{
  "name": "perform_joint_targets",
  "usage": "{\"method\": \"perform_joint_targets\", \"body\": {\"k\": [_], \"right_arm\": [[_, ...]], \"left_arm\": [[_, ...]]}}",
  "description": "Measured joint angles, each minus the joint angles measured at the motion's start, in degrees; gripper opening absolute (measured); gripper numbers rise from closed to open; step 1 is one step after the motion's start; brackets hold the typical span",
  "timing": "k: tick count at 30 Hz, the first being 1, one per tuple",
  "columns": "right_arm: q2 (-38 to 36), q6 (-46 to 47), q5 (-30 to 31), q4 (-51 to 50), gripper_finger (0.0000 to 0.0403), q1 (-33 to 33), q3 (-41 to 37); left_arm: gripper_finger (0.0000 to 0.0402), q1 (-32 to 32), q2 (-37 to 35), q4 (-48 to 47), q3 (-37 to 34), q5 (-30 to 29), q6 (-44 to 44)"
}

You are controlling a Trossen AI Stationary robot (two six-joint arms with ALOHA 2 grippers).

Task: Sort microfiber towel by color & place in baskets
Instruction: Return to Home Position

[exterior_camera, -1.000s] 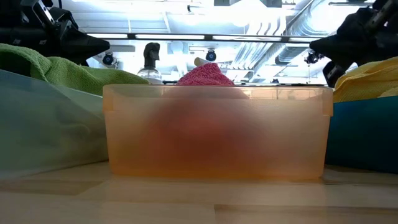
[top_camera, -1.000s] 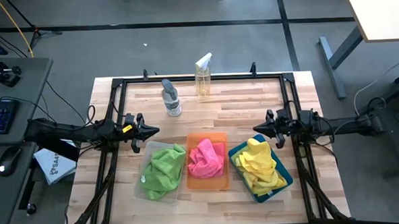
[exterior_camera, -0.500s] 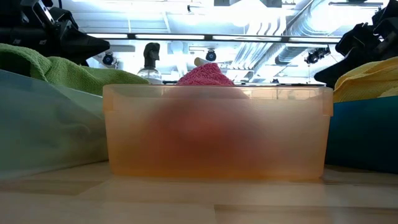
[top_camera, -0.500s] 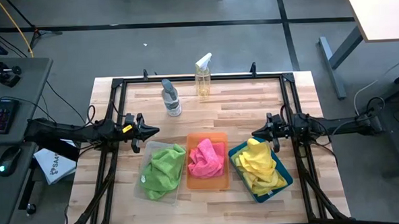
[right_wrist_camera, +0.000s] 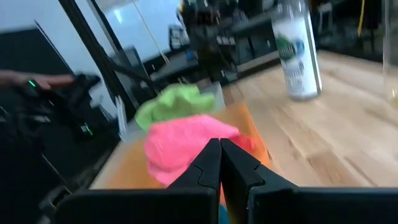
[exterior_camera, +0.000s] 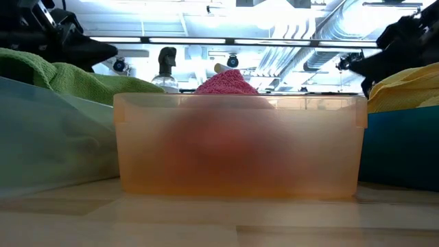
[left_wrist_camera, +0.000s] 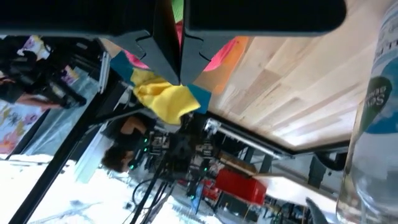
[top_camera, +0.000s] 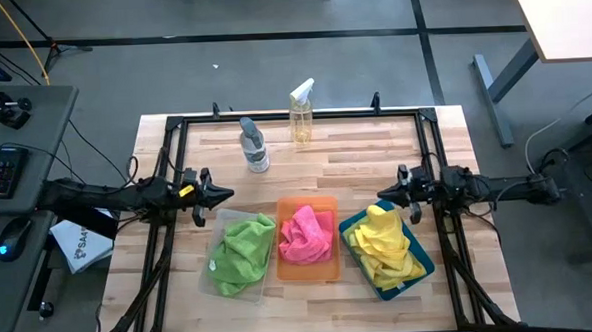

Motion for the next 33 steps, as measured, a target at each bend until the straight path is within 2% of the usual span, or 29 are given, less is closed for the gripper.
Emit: {"method": "perform_joint_targets", "body": {"k": [3, 8, 13, 33], "right_arm": [[-4.7, 0.0, 0.0, 0.0, 0.0, 0.0, 0.0], [-5.1, 0.0, -0.2, 2.6, 0.0001, 0.0, 0.0], [-5.2, 0.0, -0.2, 1.5, 0.0001, 0.0, -0.1], [-4.4, 0.0, -0.1, 0.6, 0.0001, 0.1, -0.1]], "left_arm": [[0.0, 0.0, -3.6, -3.7, 0.0, 0.0, 0.0], [0.0, 0.0, -9.2, -14.0, 0.0, 0.0, 0.0], [0.0, 0.5, -14.9, -14.6, 0.0, 3.1, 0.4], [0.0, 1.0, -14.0, -14.8, -0.1, 4.5, 0.0]]}}
